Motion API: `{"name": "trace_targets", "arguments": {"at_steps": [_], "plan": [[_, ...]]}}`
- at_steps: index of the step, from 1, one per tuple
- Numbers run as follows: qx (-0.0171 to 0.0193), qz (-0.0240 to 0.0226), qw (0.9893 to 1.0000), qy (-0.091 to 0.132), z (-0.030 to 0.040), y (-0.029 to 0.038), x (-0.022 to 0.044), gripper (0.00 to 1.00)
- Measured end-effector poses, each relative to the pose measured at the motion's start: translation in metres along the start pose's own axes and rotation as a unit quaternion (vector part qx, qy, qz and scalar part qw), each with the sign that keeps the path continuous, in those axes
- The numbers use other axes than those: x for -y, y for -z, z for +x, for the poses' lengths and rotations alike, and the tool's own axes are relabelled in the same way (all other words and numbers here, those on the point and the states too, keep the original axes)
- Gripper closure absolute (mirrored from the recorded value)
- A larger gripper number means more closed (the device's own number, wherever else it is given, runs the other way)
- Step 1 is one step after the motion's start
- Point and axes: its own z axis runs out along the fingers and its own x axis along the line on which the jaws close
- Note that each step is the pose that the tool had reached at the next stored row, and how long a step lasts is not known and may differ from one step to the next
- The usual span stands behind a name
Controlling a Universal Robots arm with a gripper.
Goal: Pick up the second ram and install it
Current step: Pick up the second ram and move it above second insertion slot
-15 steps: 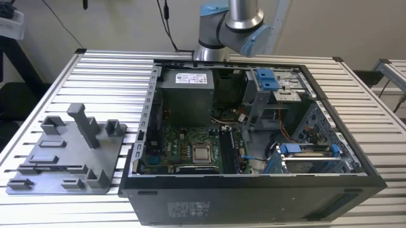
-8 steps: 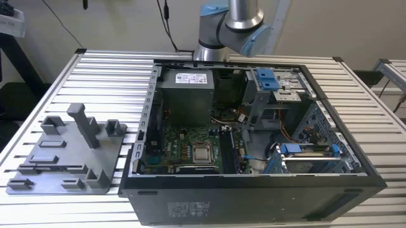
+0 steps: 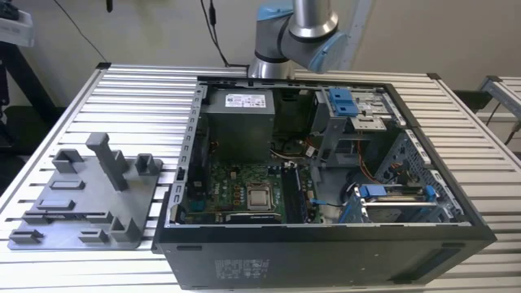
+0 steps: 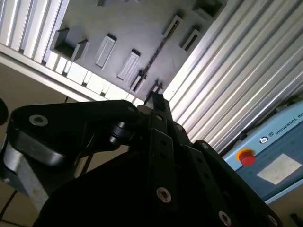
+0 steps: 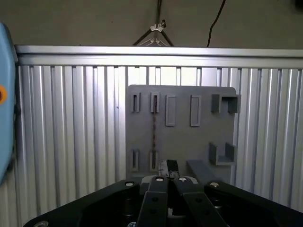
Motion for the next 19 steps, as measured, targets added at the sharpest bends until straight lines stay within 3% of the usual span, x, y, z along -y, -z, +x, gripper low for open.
{"name": "trace_targets", "arguments": {"at_steps": [2,4,6,18,19], "plan": [[0.0073,-0.0007,1.0000,0.000,0.0000,-0.0006,0.0000,0.89],[0.0116,-0.0044,0.9999,0.001,0.0000,-0.0010,0.0004,0.89],[0.0123,-0.0063,0.9999,0.001,0.0000,-0.0017,0.0007,0.89],[0.0124,-0.0066,0.9999,0.005,0.0001,-0.0018,0.0007,0.88],[0.0124,-0.0066,0.9999,0.005,0.0001,-0.0018,0.0008,0.76]]}}
